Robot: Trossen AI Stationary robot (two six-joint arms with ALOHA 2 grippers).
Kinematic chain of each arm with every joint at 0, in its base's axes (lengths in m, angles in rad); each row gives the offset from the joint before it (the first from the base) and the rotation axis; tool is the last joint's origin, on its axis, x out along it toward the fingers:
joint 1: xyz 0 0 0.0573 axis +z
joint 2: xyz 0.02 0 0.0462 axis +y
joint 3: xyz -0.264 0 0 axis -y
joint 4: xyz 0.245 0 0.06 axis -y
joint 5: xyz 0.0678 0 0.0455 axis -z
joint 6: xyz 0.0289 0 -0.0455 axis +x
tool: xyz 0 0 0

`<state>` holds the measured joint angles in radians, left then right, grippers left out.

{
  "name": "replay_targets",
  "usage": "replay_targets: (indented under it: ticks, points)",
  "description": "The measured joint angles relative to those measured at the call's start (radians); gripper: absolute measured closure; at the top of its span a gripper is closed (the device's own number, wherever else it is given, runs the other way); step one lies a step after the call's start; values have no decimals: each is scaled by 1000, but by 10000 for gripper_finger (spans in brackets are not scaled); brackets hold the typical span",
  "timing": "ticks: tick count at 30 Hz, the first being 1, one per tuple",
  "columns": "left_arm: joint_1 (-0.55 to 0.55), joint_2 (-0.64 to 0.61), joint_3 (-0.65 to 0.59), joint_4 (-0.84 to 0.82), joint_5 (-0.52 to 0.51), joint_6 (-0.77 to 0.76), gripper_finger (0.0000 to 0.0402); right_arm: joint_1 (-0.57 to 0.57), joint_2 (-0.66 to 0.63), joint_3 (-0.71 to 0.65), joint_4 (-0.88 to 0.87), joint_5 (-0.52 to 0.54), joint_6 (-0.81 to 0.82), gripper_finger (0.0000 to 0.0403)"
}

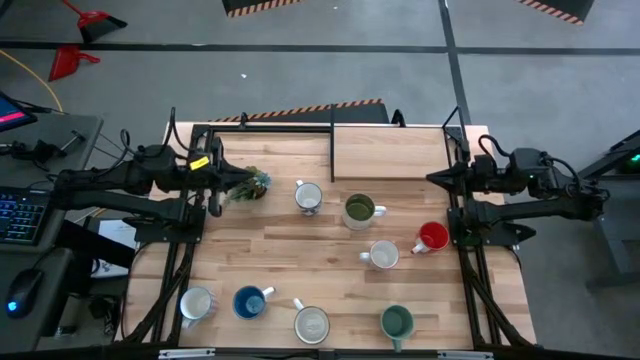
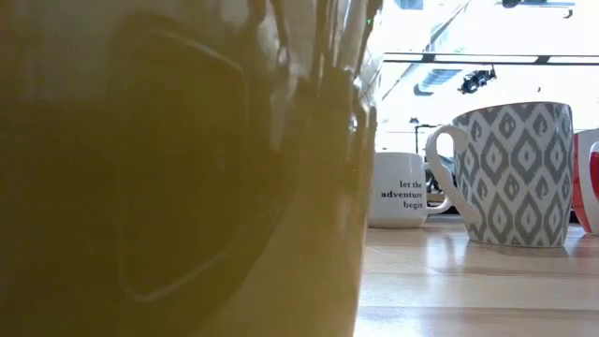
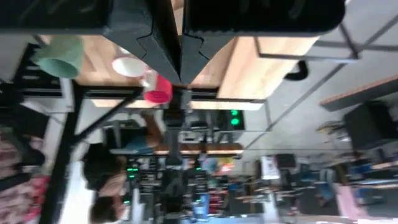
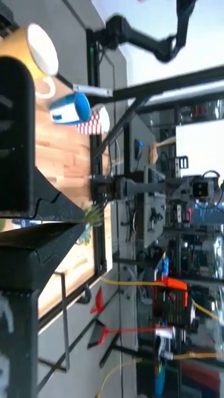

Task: Place coffee mugs
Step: Put the white blue mug on the shelf

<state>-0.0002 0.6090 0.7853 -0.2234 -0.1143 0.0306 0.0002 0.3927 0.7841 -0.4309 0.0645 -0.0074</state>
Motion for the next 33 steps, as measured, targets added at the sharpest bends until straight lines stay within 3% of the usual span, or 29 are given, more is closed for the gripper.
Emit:
replay_targets:
  ticks: [7, 12, 21, 33]
  points:
    - [0, 1, 0, 13, -6, 29, 401, 0, 2, 0, 4, 61, -56, 402]
    - [0, 36, 0, 83, -105, 87, 401, 0, 38, 0, 49, 149, -104, 402]
    - [0, 81, 0, 169, -130, 157, 400, 0, 144, 0, 110, 99, -125, 396]
    - [0, 82, 0, 163, -124, 110, 317, 0, 220, 0, 161, 54, -181, 276]
